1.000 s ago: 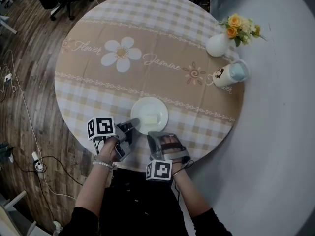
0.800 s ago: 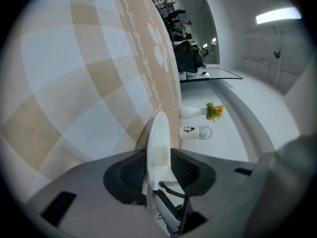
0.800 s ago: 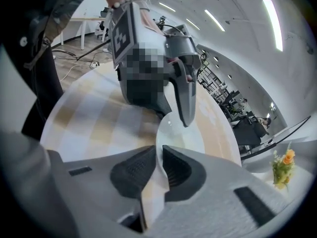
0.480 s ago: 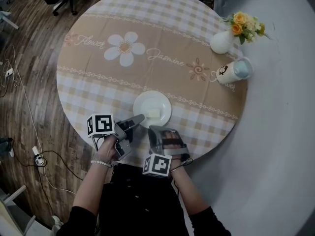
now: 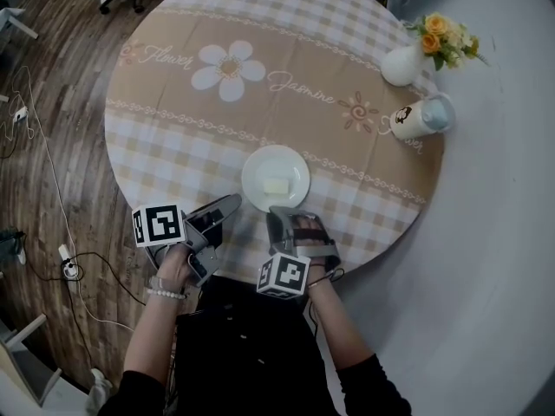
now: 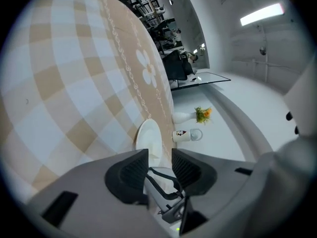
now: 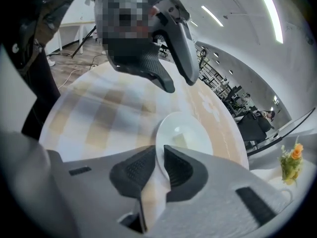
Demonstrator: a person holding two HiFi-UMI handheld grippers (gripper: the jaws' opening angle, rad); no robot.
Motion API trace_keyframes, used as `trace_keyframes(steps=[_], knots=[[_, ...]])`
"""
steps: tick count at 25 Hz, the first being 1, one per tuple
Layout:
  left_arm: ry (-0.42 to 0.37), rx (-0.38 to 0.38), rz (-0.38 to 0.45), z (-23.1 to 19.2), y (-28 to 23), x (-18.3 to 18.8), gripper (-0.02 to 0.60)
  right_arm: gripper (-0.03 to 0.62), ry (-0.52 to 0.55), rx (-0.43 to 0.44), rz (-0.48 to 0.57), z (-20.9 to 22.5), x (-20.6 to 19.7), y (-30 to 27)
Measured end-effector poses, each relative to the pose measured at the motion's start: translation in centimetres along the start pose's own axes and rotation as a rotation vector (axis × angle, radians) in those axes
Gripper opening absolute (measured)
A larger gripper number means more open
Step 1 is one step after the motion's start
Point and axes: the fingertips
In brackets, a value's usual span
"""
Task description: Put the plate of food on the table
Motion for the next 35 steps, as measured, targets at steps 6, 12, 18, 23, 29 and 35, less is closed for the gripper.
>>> trace_keyframes(steps=[6,12,18,23,29,35], knots=[[-0.176,0.065,-0.007,0.8,0.2,0.3,0.037,0.096,-0.153,0.059,0.001,0.2,-0.1,0.1],[-0.489,0.143,0.033,3.1,-0.1,2.4,0.003,0.147,-0.273,0.096,0.036,1.2,-0.1,1.7],[-0.658,0.058,0.132,8.3,0.0,4.2,0.0,0.002,-0.498,-0.011,0.094,4.8,0.0,5.2],[-0.914,0.012,0.158,14.5,0.1,4.3,0.0,0.0,-0.817,-0.116,0.312,11.2,2.2,9.9],[-1.121,-0.02,0.135,19.7,0.0,2.9,0.0,0.0,-0.952,-0.184,0.44,16.5,4.1,14.2],[-1.266,-0.006,0.176,23.7,1.0,2.1,0.002,0.0,-0.975,-0.306,0.495,20.3,4.6,18.3]])
Point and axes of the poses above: the fingertips, and each gripper's own axes: y backward along the fingers, z to its right, x out of its top, and after that the axes turned 13 degrees about -x, right-handed
